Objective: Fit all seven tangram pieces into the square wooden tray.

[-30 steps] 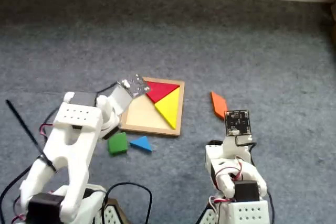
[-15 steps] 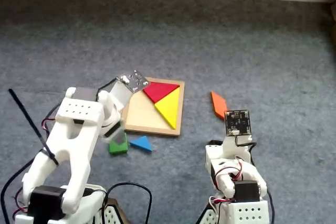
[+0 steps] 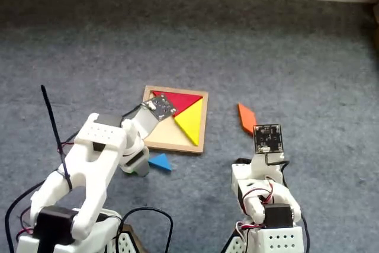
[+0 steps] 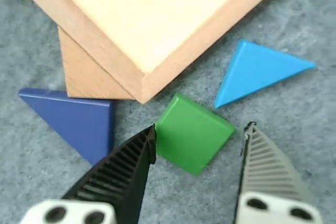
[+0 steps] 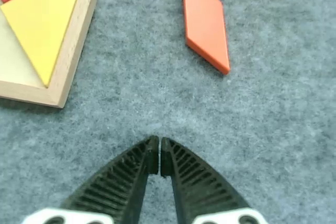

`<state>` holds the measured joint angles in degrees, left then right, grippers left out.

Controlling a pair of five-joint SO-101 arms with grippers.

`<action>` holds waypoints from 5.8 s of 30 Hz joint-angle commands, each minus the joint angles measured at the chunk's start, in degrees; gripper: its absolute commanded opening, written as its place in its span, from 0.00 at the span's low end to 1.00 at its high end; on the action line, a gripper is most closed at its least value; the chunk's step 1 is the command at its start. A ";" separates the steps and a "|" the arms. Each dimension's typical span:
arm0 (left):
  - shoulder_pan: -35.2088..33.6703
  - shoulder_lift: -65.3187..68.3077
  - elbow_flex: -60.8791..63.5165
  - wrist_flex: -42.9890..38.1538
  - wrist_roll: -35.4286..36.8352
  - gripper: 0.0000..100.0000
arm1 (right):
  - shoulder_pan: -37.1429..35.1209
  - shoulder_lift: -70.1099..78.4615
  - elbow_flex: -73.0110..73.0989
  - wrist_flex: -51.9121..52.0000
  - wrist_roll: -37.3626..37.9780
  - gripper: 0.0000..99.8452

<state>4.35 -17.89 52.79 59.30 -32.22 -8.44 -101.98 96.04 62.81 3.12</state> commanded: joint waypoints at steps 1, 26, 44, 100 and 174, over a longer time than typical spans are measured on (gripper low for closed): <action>0.84 3.03 -2.59 -0.88 -0.35 0.27 | 0.57 -0.84 6.37 0.31 -0.26 0.03; 1.27 5.05 -17.19 15.56 2.55 0.09 | 2.59 -1.27 6.37 0.31 -0.26 0.03; -3.38 -5.14 -8.04 11.69 3.96 0.26 | 2.59 -1.36 6.37 0.31 -0.26 0.03; 4.44 6.20 -20.97 3.52 13.10 0.21 | 2.68 -1.36 6.37 0.22 -0.26 0.03; 8.92 21.23 -46.20 17.85 8.70 0.11 | 2.77 -1.36 6.37 0.22 -0.26 0.03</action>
<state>12.00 11.38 7.16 71.78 -24.40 -6.42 -102.15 96.04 62.81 3.12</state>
